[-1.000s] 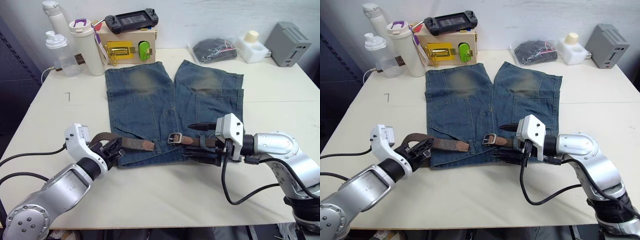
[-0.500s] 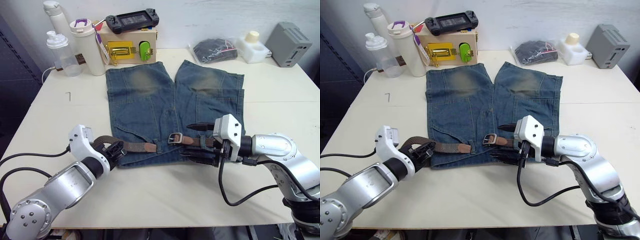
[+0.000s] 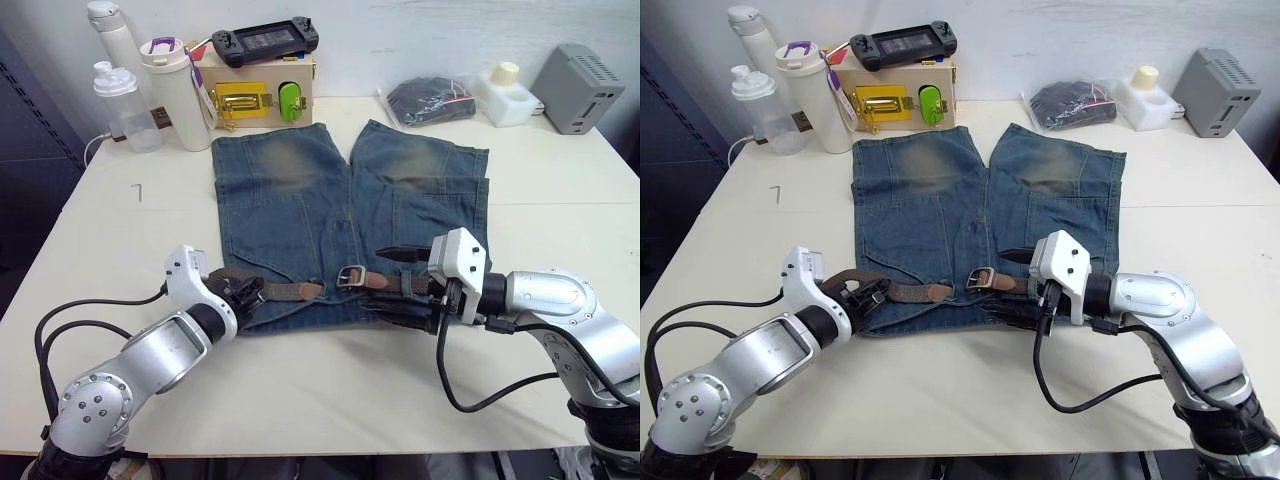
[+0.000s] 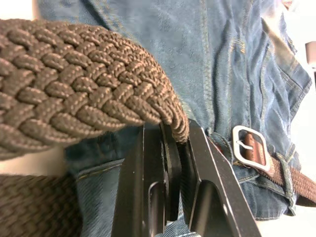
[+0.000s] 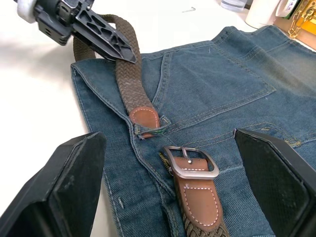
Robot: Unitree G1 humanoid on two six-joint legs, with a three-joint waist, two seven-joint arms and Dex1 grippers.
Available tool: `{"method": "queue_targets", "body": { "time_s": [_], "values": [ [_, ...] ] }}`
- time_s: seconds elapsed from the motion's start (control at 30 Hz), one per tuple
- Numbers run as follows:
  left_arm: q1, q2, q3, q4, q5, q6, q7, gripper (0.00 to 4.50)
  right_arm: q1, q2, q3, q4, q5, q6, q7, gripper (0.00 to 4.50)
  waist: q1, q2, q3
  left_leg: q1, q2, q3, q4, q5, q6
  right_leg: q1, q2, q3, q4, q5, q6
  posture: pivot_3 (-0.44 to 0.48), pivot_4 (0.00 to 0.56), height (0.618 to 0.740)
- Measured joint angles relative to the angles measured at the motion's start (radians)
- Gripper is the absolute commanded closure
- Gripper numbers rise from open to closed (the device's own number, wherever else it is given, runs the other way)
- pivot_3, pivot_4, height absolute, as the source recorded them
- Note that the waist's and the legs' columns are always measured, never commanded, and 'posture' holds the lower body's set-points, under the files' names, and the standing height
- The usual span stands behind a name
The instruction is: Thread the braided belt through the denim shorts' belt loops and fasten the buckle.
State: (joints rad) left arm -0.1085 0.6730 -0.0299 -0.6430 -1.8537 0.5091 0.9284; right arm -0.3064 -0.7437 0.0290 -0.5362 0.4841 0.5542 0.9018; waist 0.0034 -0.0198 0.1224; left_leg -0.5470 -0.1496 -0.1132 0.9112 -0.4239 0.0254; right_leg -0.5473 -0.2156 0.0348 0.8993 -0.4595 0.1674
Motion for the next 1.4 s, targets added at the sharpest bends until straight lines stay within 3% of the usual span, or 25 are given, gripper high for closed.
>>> {"method": "queue_targets", "body": {
  "time_s": [0.33, 0.73, 0.93, 1.07, 1.4],
  "values": [
    [-0.029, 0.049, -0.026, 0.007, 0.061, 0.116, -0.142, 4.50, -0.029, -0.007, 0.009, 0.001, -0.034, -0.014, -0.023, 0.07, -0.003, 0.000, 0.000, 0.000, 0.000, 0.000, 0.000, 0.000, 0.000, 0.000, 0.000, 0.000, 0.000, 0.000, 0.000, 0.000, 0.150, 0.645],
    [0.006, 0.041, -0.003, 0.006, 0.116, 0.133, -0.190, 4.50, -0.167, 0.099, 0.219, 0.200, -0.354, -0.375, -0.036, 0.07, -0.007, 0.000, 0.000, 0.000, 0.000, 0.000, -0.001, 0.000, 0.000, -0.001, 0.001, 0.000, 0.002, 0.000, 0.000, 0.000, 0.150, 0.645],
    [0.099, 0.083, 0.089, -0.018, 0.123, 0.133, -0.247, 4.50, -0.209, 0.164, 0.320, 0.320, -0.525, -0.580, -0.062, 0.07, -0.011, 0.000, 0.000, 0.000, 0.000, 0.000, -0.001, 0.000, 0.000, -0.003, 0.001, 0.000, 0.006, 0.000, 0.000, 0.000, 0.150, 0.645],
    [0.135, 0.104, 0.154, -0.027, 0.120, 0.129, -0.270, 4.50, -0.229, 0.184, 0.356, 0.373, -0.605, -0.674, -0.080, 0.07, -0.011, 0.000, 0.000, 0.001, -0.001, 0.000, 0.000, 0.000, 0.000, -0.004, 0.001, -0.001, 0.007, 0.000, 0.000, 0.000, 0.150, 0.645],
    [0.162, 0.102, 0.169, -0.058, 0.108, 0.119, -0.270, 4.50, -0.280, 0.154, 0.357, 0.494, -0.672, -0.847, -0.059, 0.07, -0.017, 0.000, 0.000, 0.001, -0.001, 0.000, 0.000, 0.000, -0.001, -0.005, 0.001, -0.001, 0.010, 0.000, 0.000, 0.000, 0.150, 0.645]
  ]
}}
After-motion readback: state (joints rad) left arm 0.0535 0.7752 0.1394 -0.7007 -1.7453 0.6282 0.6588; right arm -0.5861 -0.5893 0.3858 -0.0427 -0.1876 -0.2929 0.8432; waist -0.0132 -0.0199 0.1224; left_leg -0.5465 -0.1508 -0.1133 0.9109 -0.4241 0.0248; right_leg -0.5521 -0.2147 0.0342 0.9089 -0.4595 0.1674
